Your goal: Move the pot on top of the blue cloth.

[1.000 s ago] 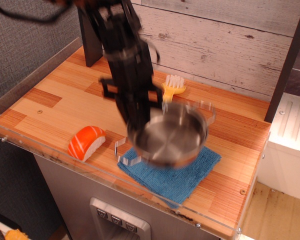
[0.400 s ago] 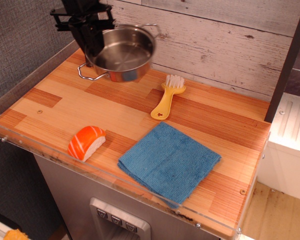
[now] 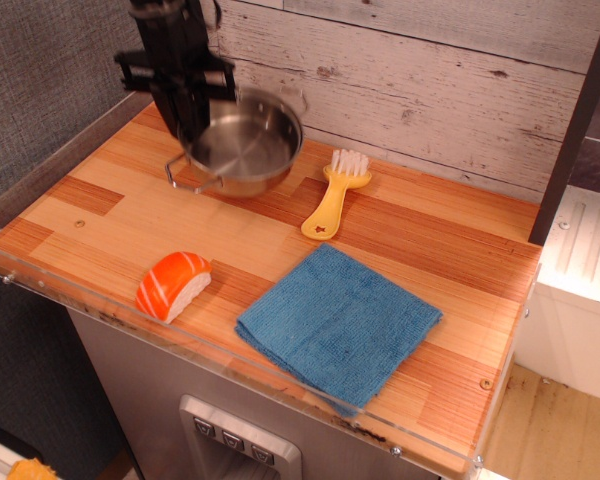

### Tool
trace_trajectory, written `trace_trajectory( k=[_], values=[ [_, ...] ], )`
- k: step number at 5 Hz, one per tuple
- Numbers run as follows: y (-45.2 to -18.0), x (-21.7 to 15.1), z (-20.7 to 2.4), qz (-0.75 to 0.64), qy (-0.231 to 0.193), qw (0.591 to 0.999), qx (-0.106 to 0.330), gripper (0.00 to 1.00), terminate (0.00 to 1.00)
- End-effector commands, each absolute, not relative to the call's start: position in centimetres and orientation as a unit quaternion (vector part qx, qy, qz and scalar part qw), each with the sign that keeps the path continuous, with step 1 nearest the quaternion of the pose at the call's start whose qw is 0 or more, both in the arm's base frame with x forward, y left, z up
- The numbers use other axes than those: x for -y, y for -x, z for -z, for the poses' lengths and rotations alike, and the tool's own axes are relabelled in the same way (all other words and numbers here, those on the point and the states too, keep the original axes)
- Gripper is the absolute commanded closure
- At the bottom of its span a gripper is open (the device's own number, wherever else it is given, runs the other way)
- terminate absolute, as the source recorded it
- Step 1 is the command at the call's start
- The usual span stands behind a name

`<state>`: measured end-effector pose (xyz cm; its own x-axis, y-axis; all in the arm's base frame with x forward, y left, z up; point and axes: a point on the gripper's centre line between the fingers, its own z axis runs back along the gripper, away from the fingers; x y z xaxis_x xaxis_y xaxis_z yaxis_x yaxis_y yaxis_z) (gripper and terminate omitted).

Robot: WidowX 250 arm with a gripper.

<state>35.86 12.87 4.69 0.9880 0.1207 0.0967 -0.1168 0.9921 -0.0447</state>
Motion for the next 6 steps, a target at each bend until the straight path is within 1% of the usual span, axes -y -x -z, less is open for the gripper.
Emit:
trace_trajectory(
  k=[1,2,3,4,5,6],
  values=[
    [-37.1,-16.1,-3.6,-0.107,-0.002,0.992,0.062,1.00,0.00],
    [-37.2,-16.4,-3.7,-0.108,-0.004,0.993,0.056,0.00,0.00],
    [-37.0,-15.8,-5.6,-0.085,0.011,0.993,0.078,0.00,0.00],
    [-36.3,-15.6,-8.9,-0.071,0.022,0.992,0.105,0.00,0.00],
    [-34.6,-15.7,-12.9,-0.049,0.030,0.991,0.121,0.00,0.00],
    [-32.6,-15.2,-15.1,-0.011,0.030,0.996,0.086,0.00,0.00]
  ],
)
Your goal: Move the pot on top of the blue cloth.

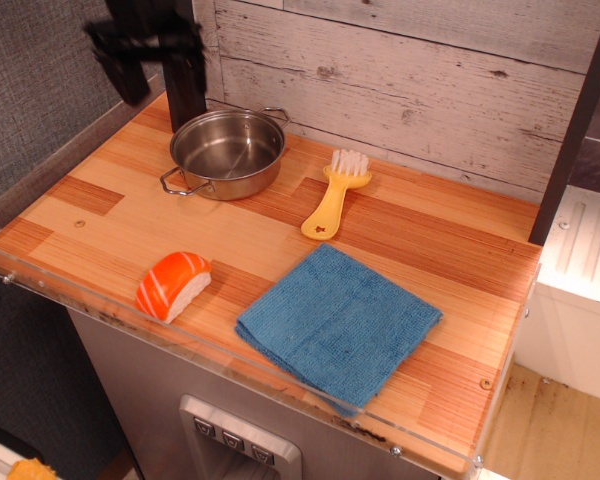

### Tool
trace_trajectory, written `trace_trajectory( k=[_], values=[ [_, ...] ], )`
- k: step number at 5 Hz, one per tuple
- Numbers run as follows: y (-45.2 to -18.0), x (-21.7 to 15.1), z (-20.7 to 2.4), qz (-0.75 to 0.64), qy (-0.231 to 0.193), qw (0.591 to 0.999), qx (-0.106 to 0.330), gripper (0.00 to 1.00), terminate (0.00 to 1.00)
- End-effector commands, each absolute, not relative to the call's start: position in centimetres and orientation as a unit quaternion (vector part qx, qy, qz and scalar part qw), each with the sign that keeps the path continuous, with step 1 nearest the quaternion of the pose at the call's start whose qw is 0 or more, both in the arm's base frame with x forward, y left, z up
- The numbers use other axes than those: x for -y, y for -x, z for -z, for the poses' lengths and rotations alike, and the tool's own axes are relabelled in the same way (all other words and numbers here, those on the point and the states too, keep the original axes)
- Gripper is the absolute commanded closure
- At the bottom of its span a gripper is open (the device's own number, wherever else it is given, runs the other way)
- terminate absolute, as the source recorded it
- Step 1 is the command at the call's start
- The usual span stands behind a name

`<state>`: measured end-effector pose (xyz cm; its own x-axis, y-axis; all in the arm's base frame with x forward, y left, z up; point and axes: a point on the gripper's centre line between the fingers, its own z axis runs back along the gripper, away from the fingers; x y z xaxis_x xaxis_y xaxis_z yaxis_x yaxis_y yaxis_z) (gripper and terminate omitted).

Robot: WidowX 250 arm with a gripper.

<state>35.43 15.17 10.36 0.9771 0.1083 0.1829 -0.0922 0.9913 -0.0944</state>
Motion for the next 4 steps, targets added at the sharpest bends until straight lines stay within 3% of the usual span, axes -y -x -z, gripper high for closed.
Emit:
trace_trajectory(
  k=[1,4],
  values=[
    [-30.6,-14.5,-14.6,0.014,0.011,0.997,0.078,0.00,0.00],
    [-28.6,-13.9,-14.2,0.040,0.003,0.996,0.081,0.00,0.00]
  ],
)
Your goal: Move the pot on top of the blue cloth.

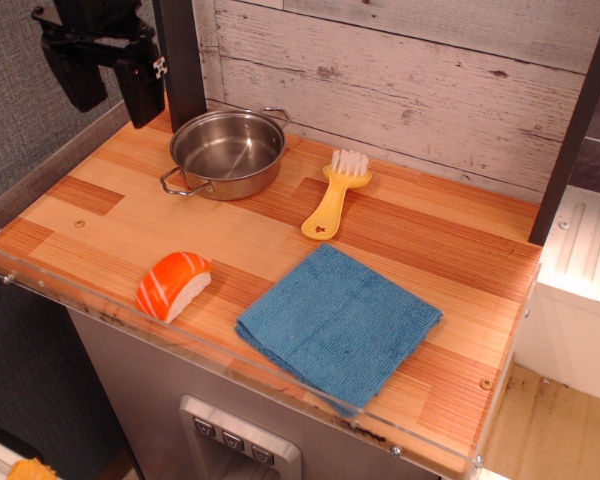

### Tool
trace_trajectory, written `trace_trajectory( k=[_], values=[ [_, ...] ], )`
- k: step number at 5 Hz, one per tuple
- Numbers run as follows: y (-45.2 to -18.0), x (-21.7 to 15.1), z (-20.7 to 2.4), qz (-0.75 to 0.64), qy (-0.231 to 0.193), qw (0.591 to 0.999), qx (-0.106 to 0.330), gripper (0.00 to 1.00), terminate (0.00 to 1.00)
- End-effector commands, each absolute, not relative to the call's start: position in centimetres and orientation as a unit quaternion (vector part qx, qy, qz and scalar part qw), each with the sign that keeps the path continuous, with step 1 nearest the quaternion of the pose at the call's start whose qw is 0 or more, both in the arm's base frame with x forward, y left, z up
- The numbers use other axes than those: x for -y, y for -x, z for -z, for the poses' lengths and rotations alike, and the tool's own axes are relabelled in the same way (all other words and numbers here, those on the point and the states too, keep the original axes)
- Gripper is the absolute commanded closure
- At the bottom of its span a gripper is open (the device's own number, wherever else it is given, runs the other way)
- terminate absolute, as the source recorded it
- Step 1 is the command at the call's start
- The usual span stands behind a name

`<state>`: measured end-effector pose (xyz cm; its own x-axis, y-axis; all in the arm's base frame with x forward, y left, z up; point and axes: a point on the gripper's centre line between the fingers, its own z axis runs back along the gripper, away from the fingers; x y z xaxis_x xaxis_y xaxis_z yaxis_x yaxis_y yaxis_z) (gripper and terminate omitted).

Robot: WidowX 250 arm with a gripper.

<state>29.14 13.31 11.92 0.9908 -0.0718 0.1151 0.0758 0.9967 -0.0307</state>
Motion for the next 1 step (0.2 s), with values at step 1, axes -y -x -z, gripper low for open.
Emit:
trace_trajectory(
  k=[1],
  values=[
    [-28.58,-13.92,-14.19,0.040,0.003,0.996,0.081,0.00,1.00]
  ],
)
